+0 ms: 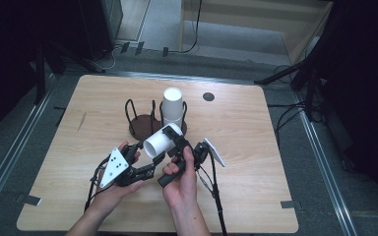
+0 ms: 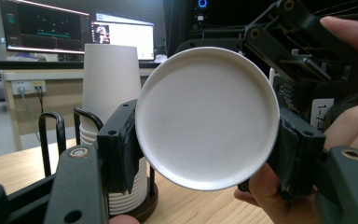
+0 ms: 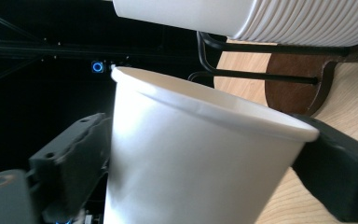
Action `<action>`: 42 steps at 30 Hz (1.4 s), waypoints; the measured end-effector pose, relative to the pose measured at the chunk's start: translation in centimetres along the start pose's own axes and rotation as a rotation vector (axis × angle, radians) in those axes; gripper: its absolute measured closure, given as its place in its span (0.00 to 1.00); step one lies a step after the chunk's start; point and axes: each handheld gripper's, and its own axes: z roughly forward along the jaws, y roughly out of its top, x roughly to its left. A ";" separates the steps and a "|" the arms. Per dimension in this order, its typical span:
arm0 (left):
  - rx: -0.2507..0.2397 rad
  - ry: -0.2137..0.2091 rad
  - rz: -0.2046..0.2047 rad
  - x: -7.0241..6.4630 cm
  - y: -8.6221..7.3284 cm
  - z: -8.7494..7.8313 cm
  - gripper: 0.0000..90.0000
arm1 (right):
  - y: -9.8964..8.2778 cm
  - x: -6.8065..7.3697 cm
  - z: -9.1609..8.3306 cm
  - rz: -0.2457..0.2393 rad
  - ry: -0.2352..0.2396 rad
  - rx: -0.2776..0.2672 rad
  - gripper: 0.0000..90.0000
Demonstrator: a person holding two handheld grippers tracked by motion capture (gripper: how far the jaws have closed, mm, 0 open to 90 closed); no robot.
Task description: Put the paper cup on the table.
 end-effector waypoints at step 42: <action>0.189 0.012 -0.043 0.8 1.2 -1.0 0.00 | 0.8 0.6 -1.8 -0.313 0.081 -0.194 0.29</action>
